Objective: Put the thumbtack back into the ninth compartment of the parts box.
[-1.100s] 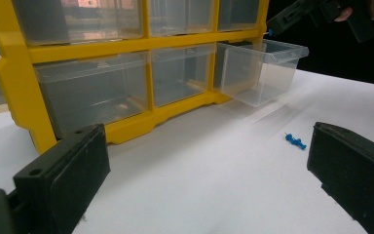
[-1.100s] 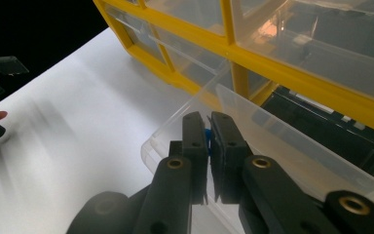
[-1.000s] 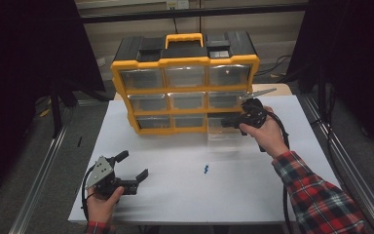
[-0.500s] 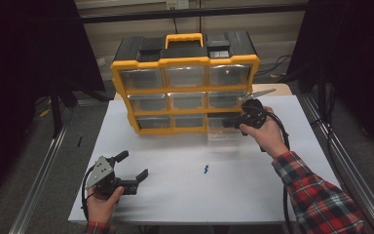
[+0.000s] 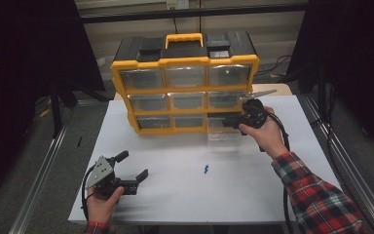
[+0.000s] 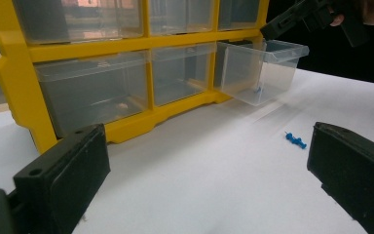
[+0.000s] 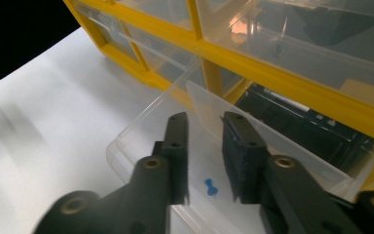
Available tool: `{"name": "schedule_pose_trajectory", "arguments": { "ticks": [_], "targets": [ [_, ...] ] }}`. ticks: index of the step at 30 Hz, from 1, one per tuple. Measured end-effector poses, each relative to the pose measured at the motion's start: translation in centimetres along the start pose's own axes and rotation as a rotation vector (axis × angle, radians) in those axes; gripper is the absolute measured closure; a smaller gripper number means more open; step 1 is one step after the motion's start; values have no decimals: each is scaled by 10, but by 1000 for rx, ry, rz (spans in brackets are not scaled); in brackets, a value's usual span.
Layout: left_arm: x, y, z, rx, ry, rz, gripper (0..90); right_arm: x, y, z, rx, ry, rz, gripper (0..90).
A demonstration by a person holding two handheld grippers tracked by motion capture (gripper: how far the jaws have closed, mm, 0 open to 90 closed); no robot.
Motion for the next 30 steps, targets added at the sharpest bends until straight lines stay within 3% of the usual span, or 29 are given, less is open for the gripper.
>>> {"name": "schedule_pose_trajectory", "arguments": {
  "ticks": [3, 14, 23, 30],
  "targets": [
    [1, 1, 1, -13, -1, 9, 16, -1, 0, -1, 2, -3, 12, 631],
    [1, 1, 1, -3, 3, 4, 16, -2, -3, -11, 21, 9, 47, 363],
    [0, 0, 1, -4, 6, 2, 16, -2, -9, -28, -12, 47, 67, 248],
    [1, 0, 1, -12, 4, 2, 16, -2, -14, -35, -15, 65, 82, 215]
  ]
}}
Point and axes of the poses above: each handheld gripper's, and its own axes: x roughly forward along the jaws, y roughly out of its top, z roughly to its right, the point moved 7 cm from there along x, roughly forward along the jaws, and after that the axes turned 13 degrees about x, right-handed, at the moved point
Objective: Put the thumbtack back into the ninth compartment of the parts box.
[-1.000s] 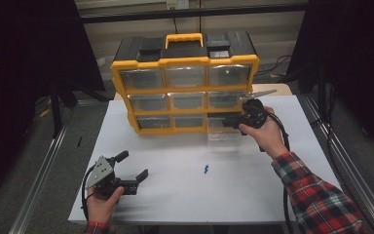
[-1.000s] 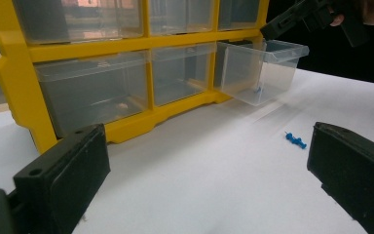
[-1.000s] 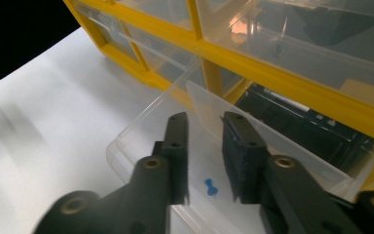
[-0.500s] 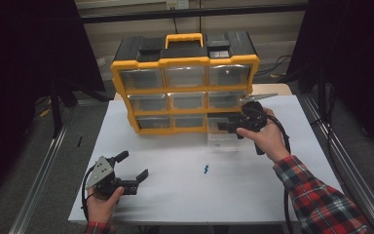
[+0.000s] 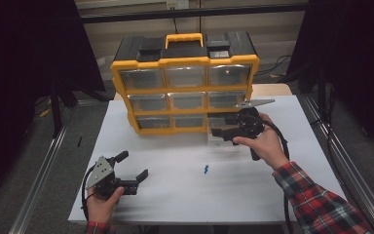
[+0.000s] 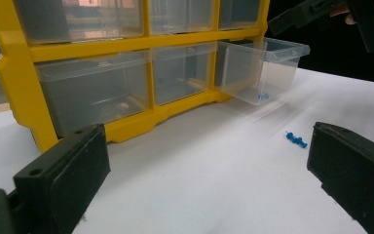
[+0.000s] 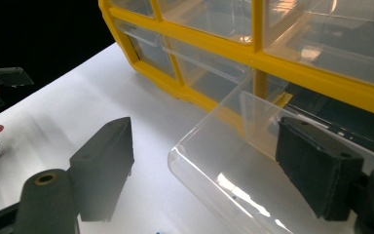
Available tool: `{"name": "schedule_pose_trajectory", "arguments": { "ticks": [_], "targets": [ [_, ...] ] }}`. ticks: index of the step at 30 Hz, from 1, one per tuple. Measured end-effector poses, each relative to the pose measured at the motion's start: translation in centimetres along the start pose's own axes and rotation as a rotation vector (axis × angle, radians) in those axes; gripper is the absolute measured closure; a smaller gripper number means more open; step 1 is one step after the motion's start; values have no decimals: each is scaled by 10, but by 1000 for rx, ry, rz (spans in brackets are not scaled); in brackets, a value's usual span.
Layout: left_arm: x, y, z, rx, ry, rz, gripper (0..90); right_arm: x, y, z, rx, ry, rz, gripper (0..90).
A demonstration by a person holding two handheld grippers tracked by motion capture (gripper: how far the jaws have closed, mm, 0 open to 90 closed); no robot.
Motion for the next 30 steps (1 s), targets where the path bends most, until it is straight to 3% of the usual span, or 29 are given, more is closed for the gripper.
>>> {"name": "schedule_pose_trajectory", "arguments": {
  "ticks": [7, 21, 30],
  "targets": [
    [0, 0, 0, 2, 0, 1, 16, 0, -4, -5, -44, 11, 15, 170],
    [0, 0, 0, 11, 2, -7, 16, 0, -17, -16, -48, 53, -9, 133],
    [0, -1, 0, 10, 2, -10, 16, 1, -23, -20, -64, 56, -15, 136]
  ]
}}
Point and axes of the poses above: each handheld gripper's, and its own axes: x roughly forward along the jaws, y roughly out of its top, z roughly to its right, the point moved 7 cm from there along x, roughly forward along the jaws, and after that the axes turned 13 degrees about x, right-handed, at the moved point
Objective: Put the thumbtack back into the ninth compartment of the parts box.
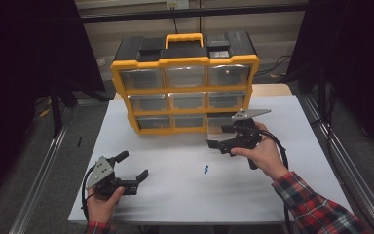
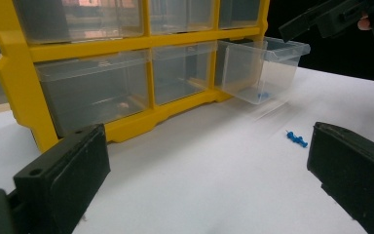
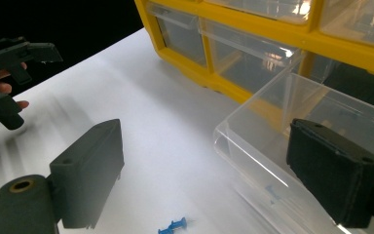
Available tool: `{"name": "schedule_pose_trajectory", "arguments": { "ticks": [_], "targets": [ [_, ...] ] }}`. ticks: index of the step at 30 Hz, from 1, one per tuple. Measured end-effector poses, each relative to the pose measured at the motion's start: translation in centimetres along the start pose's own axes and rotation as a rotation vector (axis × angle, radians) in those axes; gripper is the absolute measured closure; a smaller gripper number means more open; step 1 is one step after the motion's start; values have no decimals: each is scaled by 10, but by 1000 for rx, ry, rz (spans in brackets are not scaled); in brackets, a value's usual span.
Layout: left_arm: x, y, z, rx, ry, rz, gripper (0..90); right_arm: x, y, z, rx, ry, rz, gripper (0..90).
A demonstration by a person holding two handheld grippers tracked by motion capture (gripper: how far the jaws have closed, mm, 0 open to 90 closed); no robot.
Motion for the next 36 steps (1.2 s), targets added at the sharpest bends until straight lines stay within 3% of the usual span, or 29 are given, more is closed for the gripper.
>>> {"name": "schedule_pose_trajectory", "arguments": {
  "ticks": [13, 36],
  "targets": [
    [0, 0, 0, -3, -5, 8, 16, 3, -9, -9, -35, 11, -27, 141],
    [0, 1, 1, -12, -3, 14, 16, 8, -27, -15, -50, 27, -44, 160]
  ]
}}
Point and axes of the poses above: each handheld gripper's, and its own axes: x roughly forward along the jaws, y roughly out of its top, z roughly to its right, the point moved 7 cm from there along x, roughly forward along the jaws, and after that the axes turned 13 degrees about x, right-handed, at the moved point
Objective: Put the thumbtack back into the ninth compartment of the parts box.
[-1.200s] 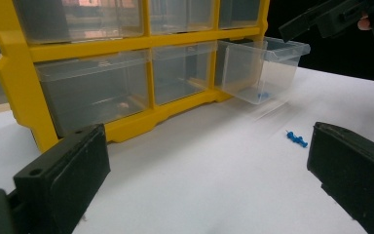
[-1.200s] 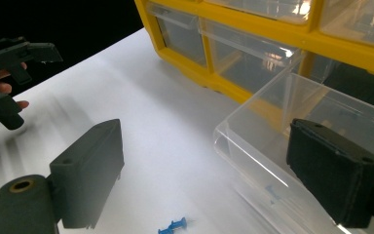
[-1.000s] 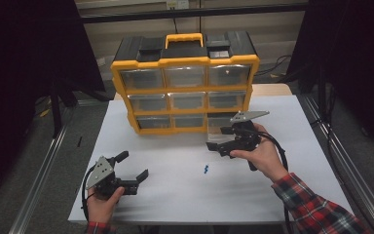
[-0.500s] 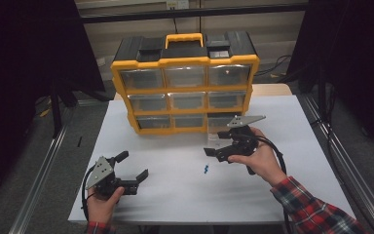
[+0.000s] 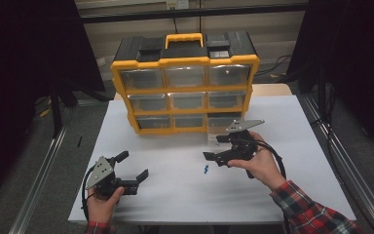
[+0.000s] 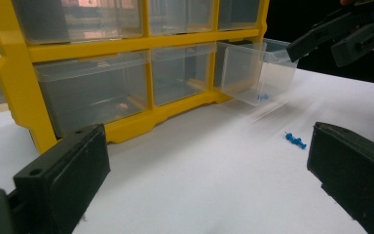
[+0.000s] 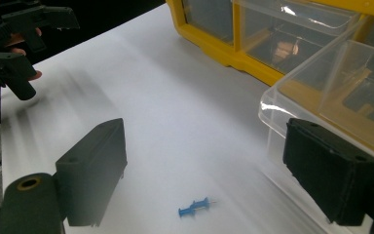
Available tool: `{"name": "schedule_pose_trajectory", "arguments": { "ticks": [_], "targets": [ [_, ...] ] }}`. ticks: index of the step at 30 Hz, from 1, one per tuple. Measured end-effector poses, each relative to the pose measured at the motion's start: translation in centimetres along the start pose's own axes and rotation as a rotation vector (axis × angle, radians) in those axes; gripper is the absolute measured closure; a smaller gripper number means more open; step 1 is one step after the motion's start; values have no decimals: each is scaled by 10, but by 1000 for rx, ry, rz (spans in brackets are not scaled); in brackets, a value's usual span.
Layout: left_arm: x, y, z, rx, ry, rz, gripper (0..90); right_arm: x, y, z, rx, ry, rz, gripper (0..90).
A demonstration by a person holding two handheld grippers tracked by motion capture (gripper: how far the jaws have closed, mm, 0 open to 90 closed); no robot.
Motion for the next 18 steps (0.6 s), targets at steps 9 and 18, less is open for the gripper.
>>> {"name": "schedule_pose_trajectory", "arguments": {
  "ticks": [9, 18],
  "targets": [
    [0, 0, 0, 1, 4, -3, 16, 2, -7, 0, -4, -1, -8, 175],
    [-1, 0, -1, 11, 6, -4, 16, 4, -15, -4, -16, 12, -19, 221]
  ]
}}
Point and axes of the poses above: each handheld gripper's, and its own axes: x roughly forward along the jaws, y roughly out of its top, z roughly to its right, the point moved 7 cm from there along x, roughly forward along the jaws, and after that the axes turned 13 degrees about x, right-handed, at the moved point
